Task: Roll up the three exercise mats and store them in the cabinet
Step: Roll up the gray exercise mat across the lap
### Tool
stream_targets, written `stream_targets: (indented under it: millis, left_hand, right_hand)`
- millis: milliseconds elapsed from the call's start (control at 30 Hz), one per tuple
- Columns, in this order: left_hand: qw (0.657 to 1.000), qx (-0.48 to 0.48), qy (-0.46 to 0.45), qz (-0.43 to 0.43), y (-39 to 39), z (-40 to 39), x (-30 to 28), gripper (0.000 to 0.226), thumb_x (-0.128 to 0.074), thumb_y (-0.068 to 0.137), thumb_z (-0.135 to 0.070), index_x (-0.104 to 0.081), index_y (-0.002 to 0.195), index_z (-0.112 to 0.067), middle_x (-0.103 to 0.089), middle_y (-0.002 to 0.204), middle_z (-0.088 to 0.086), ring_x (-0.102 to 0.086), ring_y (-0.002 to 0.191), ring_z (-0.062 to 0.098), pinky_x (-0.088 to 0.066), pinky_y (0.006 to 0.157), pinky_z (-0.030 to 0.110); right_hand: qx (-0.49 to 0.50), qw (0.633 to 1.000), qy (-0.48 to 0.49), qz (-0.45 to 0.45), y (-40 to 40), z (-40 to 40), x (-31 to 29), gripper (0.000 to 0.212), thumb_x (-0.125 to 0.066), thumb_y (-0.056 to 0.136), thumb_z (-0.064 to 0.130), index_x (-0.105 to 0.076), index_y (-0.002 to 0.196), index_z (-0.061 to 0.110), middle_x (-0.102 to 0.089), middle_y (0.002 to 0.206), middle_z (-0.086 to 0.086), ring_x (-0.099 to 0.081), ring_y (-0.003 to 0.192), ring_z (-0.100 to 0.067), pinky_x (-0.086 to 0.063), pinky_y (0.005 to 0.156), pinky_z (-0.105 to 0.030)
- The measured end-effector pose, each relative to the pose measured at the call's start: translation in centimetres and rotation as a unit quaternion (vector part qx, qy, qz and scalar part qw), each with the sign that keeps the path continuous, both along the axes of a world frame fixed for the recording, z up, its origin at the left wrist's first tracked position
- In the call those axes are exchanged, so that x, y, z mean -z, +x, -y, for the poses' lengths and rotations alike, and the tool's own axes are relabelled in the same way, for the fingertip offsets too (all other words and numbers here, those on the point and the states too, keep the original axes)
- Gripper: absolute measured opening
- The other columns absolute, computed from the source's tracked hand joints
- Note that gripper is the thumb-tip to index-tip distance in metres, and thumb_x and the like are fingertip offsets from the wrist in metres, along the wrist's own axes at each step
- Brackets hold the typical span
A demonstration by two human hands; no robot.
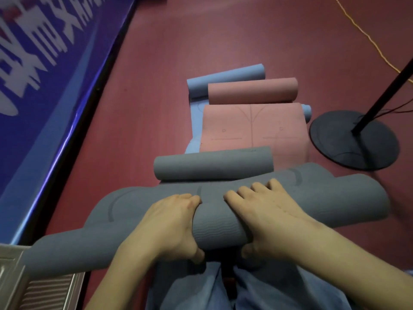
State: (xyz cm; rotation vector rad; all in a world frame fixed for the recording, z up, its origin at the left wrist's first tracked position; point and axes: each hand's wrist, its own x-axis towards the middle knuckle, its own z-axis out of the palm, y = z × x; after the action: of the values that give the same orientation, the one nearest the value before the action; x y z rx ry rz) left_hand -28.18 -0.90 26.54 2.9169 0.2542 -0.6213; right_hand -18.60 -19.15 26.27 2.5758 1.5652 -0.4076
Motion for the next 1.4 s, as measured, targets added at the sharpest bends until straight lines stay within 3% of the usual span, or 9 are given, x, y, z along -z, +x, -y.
stream_targets:
  millis: [200,367,500,633,733,833,1033,1167,1400]
  left_hand:
    - [0.995,-0.020,0.068,0.077,-0.8,0.1,1.7,0.093,-0.063,0.037,-0.075,-0.048,0.121,-0.037,-0.033,0.108,-0.011,-0.035,0.101,0.016,-0.036,0.083,0.031]
    - [0.985,0.007,0.064,0.162,-1.1,-0.6,1.8,0.088,-0.062,0.039,-0.065,-0.052,0.114,-0.020,-0.052,0.096,-0.007,-0.055,0.085,0.022,-0.050,0.070,0.035]
    - [0.984,0.019,0.082,0.156,-0.8,-0.4,1.3,0.077,-0.075,0.041,-0.065,-0.049,0.100,-0.023,-0.060,0.086,-0.008,-0.063,0.077,0.020,-0.045,0.060,0.029]
    - [0.983,0.032,0.115,0.136,-0.1,-0.5,2.7,0.094,-0.081,0.014,-0.069,-0.056,0.089,-0.018,-0.062,0.074,-0.003,-0.063,0.061,0.023,-0.051,0.051,0.035]
    - [0.985,0.049,0.111,0.125,0.6,-1.0,2.5,0.074,-0.080,0.028,-0.053,-0.046,0.087,-0.022,-0.063,0.075,-0.002,-0.065,0.064,0.028,-0.050,0.054,0.037]
    - [0.989,0.050,0.120,0.073,1.6,-1.0,1.2,0.065,-0.076,0.054,-0.054,-0.037,0.096,-0.025,-0.063,0.100,-0.005,-0.066,0.092,0.025,-0.038,0.067,0.034]
    - [0.998,-0.009,0.016,-0.062,4.8,-3.0,-0.8,0.074,-0.086,0.039,-0.059,-0.055,0.101,-0.033,-0.066,0.093,-0.010,-0.064,0.082,0.015,-0.057,0.073,0.036]
    - [0.995,-0.033,-0.030,-0.093,6.1,-3.4,-0.6,0.073,-0.090,0.039,-0.055,-0.058,0.101,-0.034,-0.065,0.094,-0.015,-0.063,0.084,0.009,-0.057,0.076,0.034]
    - [0.998,-0.025,0.026,0.053,4.5,-3.7,1.6,0.083,-0.070,0.039,-0.083,-0.041,0.101,-0.036,-0.043,0.097,-0.017,-0.053,0.088,0.011,-0.039,0.069,0.034]
  right_hand:
    - [-0.008,0.998,-0.046,-0.028,1.5,-2.0,-0.1,0.077,-0.079,0.063,0.052,-0.038,0.123,0.027,-0.053,0.114,-0.003,-0.054,0.105,-0.030,-0.037,0.086,-0.045]
    - [0.023,0.974,-0.102,-0.200,4.8,-4.4,-1.3,0.079,-0.092,0.048,0.051,-0.053,0.115,0.034,-0.063,0.102,0.009,-0.062,0.092,-0.021,-0.054,0.077,-0.036]
    - [0.024,0.951,-0.114,-0.285,6.4,-5.6,-1.3,0.072,-0.097,0.052,0.041,-0.059,0.112,0.030,-0.063,0.094,0.015,-0.064,0.091,-0.014,-0.058,0.079,-0.033]
    - [0.031,0.954,-0.110,-0.278,6.6,-5.6,-1.0,0.076,-0.096,0.051,0.045,-0.058,0.115,0.030,-0.064,0.100,0.013,-0.064,0.094,-0.016,-0.058,0.081,-0.034]
    - [0.059,0.969,-0.098,-0.218,6.1,-4.8,-1.0,0.092,-0.090,0.050,0.059,-0.045,0.126,0.036,-0.051,0.104,0.008,-0.056,0.096,-0.021,-0.053,0.081,-0.040]
    - [0.024,0.994,-0.041,-0.101,5.0,-3.6,-0.7,0.092,-0.079,0.053,0.071,-0.044,0.129,0.032,-0.038,0.111,0.002,-0.042,0.108,-0.024,-0.043,0.088,-0.046]
    - [-0.001,0.999,0.044,0.011,3.5,-2.9,0.5,0.077,-0.077,0.065,0.052,-0.032,0.123,0.029,-0.050,0.111,0.000,-0.058,0.097,-0.030,-0.032,0.073,-0.041]
    - [0.026,0.998,0.003,-0.063,5.6,-4.1,0.0,0.075,-0.084,0.055,0.054,-0.038,0.109,0.028,-0.058,0.107,0.004,-0.062,0.095,-0.026,-0.040,0.072,-0.037]
    - [0.047,0.975,-0.086,-0.200,8.9,-6.5,-0.5,0.086,-0.094,0.053,0.044,-0.048,0.124,0.028,-0.061,0.113,0.005,-0.062,0.094,-0.020,-0.049,0.068,-0.034]
